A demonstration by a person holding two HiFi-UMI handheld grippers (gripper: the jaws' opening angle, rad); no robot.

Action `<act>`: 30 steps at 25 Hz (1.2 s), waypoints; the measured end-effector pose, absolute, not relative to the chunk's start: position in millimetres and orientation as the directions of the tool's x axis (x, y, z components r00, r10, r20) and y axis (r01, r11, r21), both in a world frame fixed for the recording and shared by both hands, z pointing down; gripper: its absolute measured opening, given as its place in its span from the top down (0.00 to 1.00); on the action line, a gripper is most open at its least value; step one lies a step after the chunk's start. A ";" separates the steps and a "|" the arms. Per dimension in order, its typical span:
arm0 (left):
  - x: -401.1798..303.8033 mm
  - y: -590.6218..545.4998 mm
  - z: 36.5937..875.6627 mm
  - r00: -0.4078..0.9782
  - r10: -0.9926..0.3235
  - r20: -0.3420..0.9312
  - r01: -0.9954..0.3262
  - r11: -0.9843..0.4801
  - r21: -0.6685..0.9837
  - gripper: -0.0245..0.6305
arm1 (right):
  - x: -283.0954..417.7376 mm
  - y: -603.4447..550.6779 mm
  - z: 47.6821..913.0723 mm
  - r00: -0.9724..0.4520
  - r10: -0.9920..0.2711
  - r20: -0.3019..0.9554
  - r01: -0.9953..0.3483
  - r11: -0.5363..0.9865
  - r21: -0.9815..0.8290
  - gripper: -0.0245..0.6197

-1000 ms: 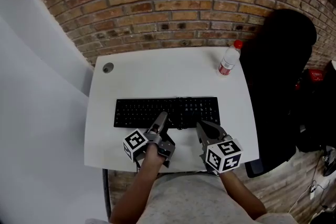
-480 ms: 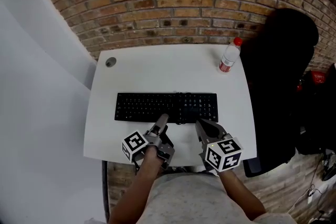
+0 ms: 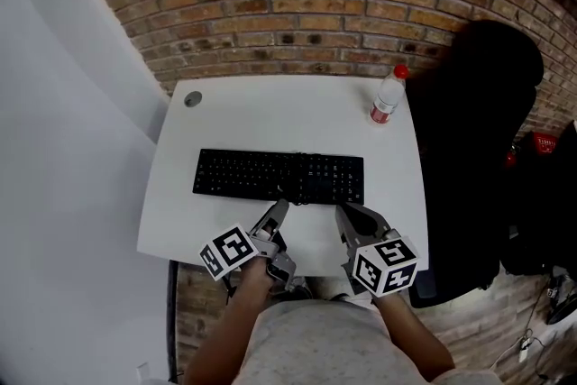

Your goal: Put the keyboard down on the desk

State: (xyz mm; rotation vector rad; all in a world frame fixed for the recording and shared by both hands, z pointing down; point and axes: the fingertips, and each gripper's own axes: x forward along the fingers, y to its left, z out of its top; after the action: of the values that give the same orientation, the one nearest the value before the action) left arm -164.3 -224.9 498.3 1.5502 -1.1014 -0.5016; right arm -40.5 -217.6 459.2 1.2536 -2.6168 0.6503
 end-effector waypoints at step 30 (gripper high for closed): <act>-98.9 -175.2 459.2 0.388 -0.878 0.280 -0.860 -0.235 0.454 0.97 | 2.3 -170.3 434.2 -0.713 -0.655 0.249 -0.700 0.683 -0.209 0.95</act>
State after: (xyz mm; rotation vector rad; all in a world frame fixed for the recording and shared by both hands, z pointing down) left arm -98.9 -175.2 459.2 2.1094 -1.4853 -0.0457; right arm 2.3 -170.3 434.2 1.1107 -2.7386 0.4369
